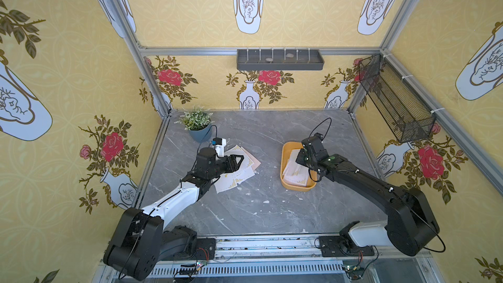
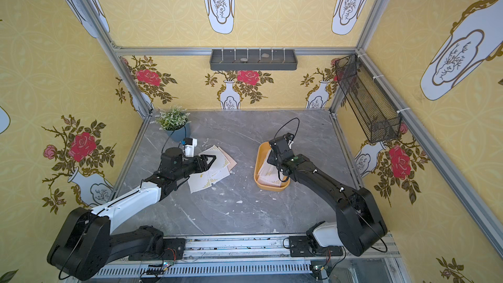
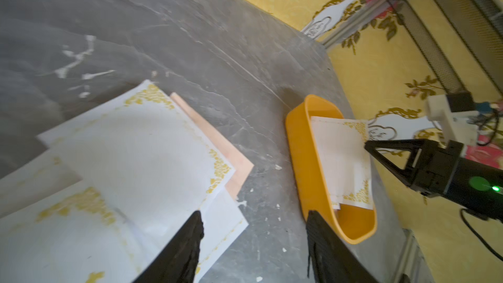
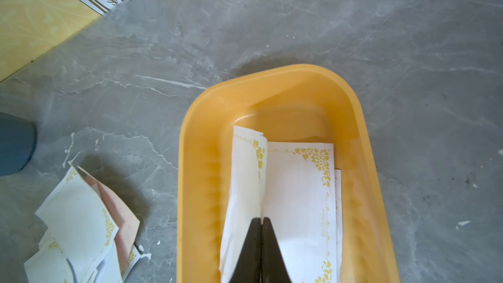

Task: Take out the stationery paper from the storage box
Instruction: Pick up the stationery paper from the storage box.

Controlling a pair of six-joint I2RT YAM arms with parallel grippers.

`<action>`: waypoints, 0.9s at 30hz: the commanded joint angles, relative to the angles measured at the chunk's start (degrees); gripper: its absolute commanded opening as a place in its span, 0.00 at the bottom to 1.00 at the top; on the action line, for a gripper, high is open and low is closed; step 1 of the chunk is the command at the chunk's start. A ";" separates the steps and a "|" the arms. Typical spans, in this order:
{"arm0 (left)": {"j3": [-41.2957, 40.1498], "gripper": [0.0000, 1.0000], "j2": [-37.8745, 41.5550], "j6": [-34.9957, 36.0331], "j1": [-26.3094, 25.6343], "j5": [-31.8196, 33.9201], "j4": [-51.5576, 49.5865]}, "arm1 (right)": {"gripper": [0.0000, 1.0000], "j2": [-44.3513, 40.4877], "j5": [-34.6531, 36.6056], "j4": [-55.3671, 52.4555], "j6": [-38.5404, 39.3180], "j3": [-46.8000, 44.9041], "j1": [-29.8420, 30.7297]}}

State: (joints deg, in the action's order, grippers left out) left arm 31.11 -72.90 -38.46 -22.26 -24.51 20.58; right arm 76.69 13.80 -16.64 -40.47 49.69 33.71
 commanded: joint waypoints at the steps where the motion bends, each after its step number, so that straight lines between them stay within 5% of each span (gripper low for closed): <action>1: 0.35 0.61 -4.10 -5.76 0.03 -14.13 13.65 | 0.00 -2.62 -0.98 0.07 1.79 -0.28 -0.06; 11: 0.98 0.62 -17.13 -20.38 -0.84 -28.46 41.98 | 0.00 -12.34 -12.11 7.25 4.38 -2.41 -1.17; 17: 4.42 0.62 -21.84 -21.39 -4.42 -31.01 43.32 | 0.00 -13.29 -20.86 11.96 3.40 -1.98 -1.73; 27: 7.32 0.62 -26.34 -22.63 -5.84 -31.20 44.45 | 0.00 -14.64 -25.76 15.46 2.57 -0.01 -1.75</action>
State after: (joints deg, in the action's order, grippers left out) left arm 37.89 -98.24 -60.51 -27.81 -54.68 62.24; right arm 61.89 -9.45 -4.99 -37.65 49.01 31.94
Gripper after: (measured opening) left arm 0.619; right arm 0.048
